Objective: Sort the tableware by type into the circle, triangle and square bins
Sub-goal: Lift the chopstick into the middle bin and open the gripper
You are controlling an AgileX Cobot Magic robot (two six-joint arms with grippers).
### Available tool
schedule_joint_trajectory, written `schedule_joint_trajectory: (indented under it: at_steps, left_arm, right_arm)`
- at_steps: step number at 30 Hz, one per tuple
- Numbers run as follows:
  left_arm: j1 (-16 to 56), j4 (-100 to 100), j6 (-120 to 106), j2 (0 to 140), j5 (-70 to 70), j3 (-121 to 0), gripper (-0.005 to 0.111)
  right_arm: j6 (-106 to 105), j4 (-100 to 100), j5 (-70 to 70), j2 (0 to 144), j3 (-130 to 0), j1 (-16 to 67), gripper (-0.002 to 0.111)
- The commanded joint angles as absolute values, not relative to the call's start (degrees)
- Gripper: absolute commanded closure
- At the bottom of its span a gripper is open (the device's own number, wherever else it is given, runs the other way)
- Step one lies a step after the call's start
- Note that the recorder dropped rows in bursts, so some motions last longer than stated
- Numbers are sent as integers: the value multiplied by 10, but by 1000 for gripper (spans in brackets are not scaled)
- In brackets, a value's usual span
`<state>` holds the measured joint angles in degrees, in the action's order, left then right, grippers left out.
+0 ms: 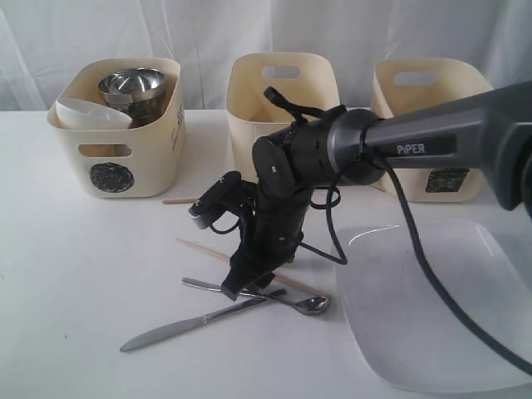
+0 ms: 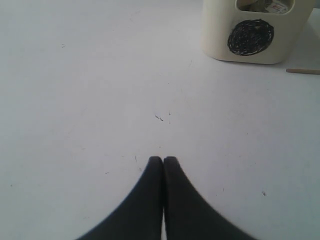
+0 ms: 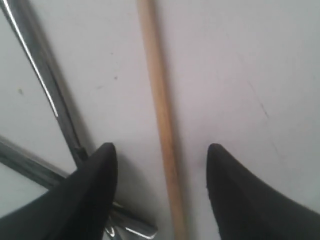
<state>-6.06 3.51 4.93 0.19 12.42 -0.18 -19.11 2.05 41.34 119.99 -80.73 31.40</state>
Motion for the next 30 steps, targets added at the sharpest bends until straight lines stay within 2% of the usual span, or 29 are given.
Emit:
schedule_joint_trajectory:
  at_steps: [1,8,11,13,20,22,26,30]
  left_arm:
    - [-59,42,47,0,124,0,107]
    - [-59,42,47,0,124,0,107]
    - [-59,42,47,0,124,0,107]
    - [-59,42,47,0,124,0,107]
    - [-59,47,47,0,123,0,107]
    - [-59,50,47,0,123,0,107]
    - [-59,56,47,0,123,0,107]
    - [-59,56,47,0,123,0,107]
  right_arm:
    - [-187,14,442,1208,-806,314,62]
    - [-188,14,479,1208,-806,314,95]
    - [-193,14,485,1208,-806,314,105]
    - [-193,14,485,1208,-806,314,108]
    - [-197,14,456,1148,-806,314,108]
    - [-197,14,409,1107,-806,314,108]
    - [-180,-11,110,1028,-806,302,108]
    - [-132,26,-142,1056,-806,249,108]
